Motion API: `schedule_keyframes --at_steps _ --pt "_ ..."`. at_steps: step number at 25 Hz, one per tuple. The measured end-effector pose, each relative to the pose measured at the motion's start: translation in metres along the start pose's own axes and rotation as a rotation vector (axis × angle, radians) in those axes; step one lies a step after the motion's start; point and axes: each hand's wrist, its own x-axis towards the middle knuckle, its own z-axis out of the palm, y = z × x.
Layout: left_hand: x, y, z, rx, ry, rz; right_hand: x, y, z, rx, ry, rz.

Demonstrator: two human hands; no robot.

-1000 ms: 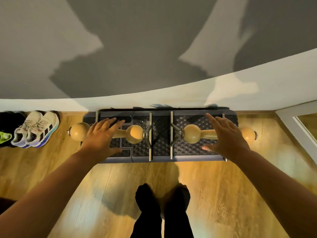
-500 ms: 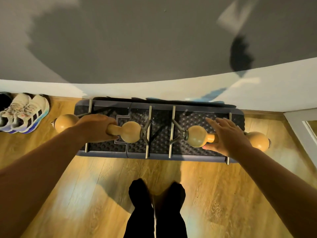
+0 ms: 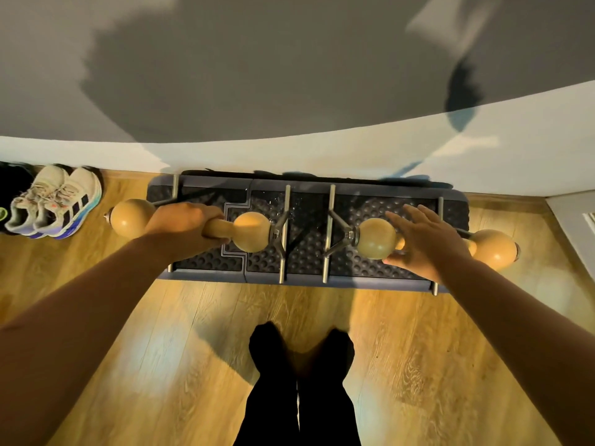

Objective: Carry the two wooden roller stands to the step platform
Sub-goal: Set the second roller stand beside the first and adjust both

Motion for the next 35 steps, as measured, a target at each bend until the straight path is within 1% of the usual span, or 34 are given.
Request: schedule_keyframes --at_steps 4,6,8,12,16,23,35 --pt "0.005 -0.001 0.000 0.173 -0.076 -0.042 0.008 0.002 -0.003 -0.007 0.008 -0.001" --pt "0.008 -0.002 -0.002 0.201 -0.125 -0.027 0.011 0.004 -0.002 -0.028 0.007 -0.015" --pt "0.008 -0.003 -0.004 0.176 -0.140 -0.029 0.014 0.005 0.001 -0.035 0.002 -0.021" --pt "0.005 0.002 0.001 0.122 -0.107 0.003 0.016 0.008 0.008 -0.024 -0.002 -0.057" --pt "0.002 0.009 0.005 0.095 -0.090 -0.002 0.015 0.001 0.010 -0.044 -0.008 -0.094" --pt "0.013 0.023 0.007 0.054 -0.100 -0.024 0.015 -0.011 0.001 -0.020 0.022 -0.091" --pt "0.029 0.033 0.009 0.003 -0.111 -0.031 0.023 -0.023 0.000 0.010 0.003 -0.088"
